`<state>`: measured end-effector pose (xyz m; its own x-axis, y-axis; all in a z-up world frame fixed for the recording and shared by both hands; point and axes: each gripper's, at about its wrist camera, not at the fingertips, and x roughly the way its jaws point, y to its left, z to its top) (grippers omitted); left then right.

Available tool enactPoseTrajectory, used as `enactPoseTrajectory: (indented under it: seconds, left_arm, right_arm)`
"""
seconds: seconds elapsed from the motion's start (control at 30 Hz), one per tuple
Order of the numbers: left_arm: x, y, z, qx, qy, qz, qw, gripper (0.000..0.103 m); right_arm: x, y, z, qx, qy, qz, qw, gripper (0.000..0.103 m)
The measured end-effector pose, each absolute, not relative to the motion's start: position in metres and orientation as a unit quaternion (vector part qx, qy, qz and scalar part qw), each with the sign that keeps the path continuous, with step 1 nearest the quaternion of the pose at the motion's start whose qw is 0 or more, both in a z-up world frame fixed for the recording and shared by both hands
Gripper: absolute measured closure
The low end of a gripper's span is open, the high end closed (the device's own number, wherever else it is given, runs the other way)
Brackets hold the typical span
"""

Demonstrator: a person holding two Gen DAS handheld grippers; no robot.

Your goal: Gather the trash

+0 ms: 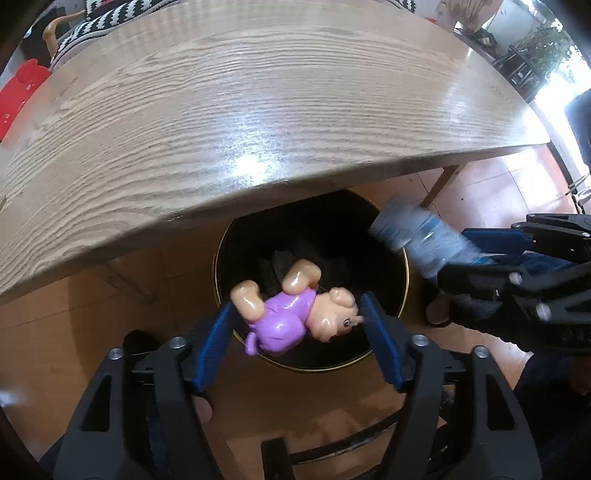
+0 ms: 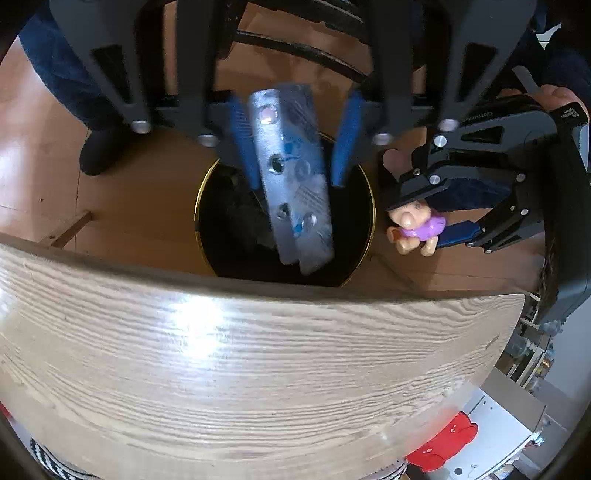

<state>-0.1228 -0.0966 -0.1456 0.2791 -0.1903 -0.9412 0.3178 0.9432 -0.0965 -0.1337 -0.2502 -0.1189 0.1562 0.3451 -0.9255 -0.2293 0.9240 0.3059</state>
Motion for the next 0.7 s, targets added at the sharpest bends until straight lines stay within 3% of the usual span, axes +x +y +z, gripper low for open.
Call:
enactPoseTrajectory:
  seconds: [0.27,0.47,0.6,0.7]
  left_arm:
    - [-0.124,-0.093,-0.145,0.05,0.581,-0.157,0.797,0.021]
    - [-0.131,-0.087,-0.132,0.041,0.58,-0.164,0.797,0.017]
    - [-0.134,-0.08,-0.105,0.029,0.567,-0.177,0.804,0.017]
    - [-0.133,-0.073,-0.066,0.009,0.521,-0.201,0.829,0.017]
  right_arm:
    - [-0.136,-0.25,-0.118,0.045,0.62,0.189,0.76,0.039]
    - [-0.144,-0.249,-0.106,0.041,0.616,0.214,0.757,0.029]
    - [-0.151,-0.252,-0.074,0.05,0.585,0.245,0.771,0.028]
    - [-0.155,-0.255,-0.029,0.03,0.53,0.268,0.804,0.019]
